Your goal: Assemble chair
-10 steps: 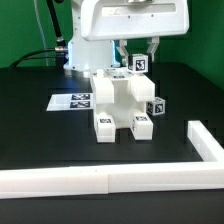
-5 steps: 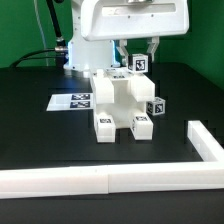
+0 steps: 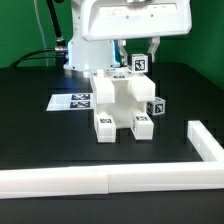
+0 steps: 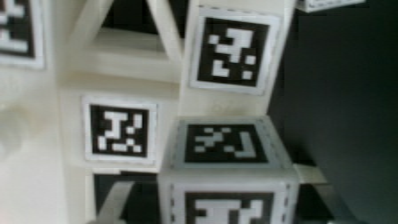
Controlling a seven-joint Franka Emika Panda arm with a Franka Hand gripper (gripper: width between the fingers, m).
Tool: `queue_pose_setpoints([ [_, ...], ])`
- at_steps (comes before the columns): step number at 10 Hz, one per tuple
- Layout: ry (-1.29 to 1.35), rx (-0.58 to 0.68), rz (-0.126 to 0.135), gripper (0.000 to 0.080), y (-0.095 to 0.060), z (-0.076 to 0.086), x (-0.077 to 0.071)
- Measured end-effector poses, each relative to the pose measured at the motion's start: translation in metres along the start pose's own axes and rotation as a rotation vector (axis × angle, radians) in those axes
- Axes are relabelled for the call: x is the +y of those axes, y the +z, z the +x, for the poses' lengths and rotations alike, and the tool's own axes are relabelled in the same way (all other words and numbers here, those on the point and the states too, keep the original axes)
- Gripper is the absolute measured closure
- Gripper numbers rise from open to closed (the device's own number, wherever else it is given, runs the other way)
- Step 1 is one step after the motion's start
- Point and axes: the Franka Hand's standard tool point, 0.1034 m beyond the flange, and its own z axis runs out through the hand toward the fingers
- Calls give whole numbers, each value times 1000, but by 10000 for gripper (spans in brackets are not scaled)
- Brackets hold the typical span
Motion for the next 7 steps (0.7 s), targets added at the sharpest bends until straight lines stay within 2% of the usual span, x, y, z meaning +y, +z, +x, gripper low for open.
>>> queue_pose_setpoints([
  [7, 431, -2, 10, 509, 0, 0, -2],
])
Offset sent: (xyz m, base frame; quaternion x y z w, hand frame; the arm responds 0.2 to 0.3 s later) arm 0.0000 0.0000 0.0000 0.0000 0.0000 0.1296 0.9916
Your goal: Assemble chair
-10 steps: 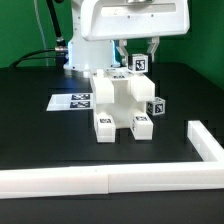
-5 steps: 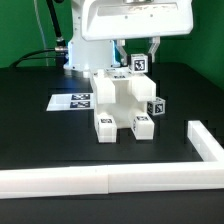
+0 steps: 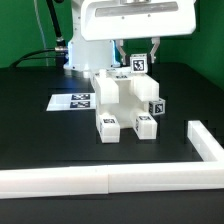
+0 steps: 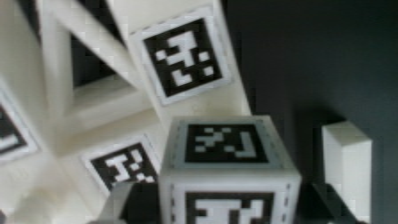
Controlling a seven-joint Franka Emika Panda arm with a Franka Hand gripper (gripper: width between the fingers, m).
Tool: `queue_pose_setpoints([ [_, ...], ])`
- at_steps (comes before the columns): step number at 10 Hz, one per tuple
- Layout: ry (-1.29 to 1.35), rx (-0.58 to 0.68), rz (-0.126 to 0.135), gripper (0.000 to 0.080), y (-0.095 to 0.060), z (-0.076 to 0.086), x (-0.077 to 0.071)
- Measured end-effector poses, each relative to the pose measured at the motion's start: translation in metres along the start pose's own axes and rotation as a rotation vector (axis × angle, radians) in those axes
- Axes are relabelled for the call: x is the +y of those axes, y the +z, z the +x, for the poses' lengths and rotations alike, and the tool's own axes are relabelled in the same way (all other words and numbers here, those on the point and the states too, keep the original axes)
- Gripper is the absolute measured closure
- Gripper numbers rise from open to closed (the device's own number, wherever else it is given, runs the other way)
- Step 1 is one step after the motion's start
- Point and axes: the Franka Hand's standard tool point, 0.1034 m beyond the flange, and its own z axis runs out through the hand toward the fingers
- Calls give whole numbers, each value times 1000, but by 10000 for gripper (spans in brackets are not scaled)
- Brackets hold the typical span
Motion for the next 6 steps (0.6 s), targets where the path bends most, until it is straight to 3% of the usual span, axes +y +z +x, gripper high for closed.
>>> queue_pose_setpoints([
  [4, 163, -2, 3, 509, 0, 0, -1],
  [5, 150, -2, 3, 409, 0, 0, -1],
  [6, 117, -2, 3, 236, 0, 0, -1],
])
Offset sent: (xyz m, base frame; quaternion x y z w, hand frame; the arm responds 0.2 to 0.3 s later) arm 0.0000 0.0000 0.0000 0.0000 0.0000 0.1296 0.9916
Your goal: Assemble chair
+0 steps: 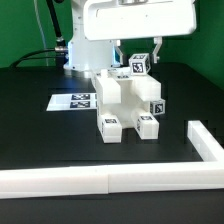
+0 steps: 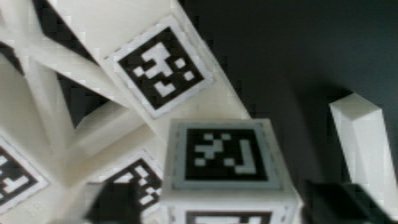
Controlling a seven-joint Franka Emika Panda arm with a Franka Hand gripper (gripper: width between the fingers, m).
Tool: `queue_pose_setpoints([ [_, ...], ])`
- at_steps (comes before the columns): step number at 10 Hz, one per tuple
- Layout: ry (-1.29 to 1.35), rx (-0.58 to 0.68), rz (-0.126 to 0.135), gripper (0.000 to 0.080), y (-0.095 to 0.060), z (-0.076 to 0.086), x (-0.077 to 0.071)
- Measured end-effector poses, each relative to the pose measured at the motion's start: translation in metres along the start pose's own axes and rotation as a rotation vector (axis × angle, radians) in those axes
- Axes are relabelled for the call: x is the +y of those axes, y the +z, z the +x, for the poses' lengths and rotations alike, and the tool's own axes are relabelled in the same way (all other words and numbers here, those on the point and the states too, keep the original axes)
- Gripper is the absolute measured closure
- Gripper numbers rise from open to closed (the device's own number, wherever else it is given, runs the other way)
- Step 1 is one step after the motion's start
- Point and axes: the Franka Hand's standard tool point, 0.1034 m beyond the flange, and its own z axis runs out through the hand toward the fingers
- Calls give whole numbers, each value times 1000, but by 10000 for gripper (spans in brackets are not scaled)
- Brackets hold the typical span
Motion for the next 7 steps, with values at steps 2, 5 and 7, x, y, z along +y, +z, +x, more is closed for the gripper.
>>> queue_pose_setpoints([
  [2, -45, -3, -2, 169, 0, -2, -3],
  [5, -367, -3, -2, 151, 0, -2, -3],
  [7, -562, -3, -1, 151, 0, -3, -4],
])
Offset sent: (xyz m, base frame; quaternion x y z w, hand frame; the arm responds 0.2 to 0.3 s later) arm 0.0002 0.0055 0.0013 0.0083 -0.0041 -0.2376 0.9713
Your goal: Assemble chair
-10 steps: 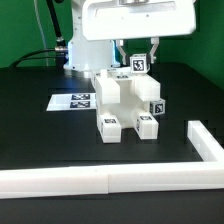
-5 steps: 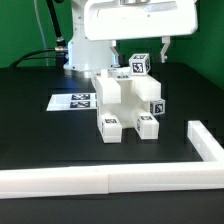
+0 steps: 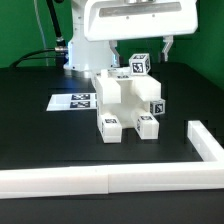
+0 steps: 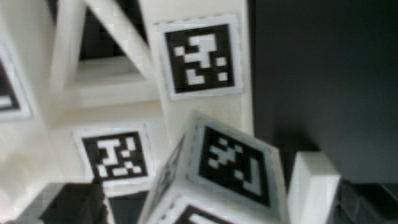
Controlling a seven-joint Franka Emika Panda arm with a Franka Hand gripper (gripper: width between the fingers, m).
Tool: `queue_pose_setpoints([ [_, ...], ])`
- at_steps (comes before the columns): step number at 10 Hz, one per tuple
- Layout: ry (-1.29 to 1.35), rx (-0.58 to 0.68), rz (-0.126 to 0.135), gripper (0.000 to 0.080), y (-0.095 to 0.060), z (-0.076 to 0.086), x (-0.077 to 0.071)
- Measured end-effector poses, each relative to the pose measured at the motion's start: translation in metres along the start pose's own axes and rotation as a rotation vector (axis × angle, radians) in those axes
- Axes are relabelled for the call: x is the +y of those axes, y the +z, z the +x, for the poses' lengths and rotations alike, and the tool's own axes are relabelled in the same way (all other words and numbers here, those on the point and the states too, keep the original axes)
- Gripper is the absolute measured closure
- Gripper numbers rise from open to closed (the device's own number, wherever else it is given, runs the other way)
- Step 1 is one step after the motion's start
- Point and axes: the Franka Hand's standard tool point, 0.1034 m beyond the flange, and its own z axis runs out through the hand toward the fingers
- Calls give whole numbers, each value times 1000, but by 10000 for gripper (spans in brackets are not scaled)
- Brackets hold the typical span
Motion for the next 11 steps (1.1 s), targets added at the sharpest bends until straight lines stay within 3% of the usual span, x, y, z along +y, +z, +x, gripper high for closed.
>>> queue_pose_setpoints([
  [9, -546, -5, -12, 151, 0, 0, 2],
  [11, -549, -5, -12, 159, 0, 0, 2],
])
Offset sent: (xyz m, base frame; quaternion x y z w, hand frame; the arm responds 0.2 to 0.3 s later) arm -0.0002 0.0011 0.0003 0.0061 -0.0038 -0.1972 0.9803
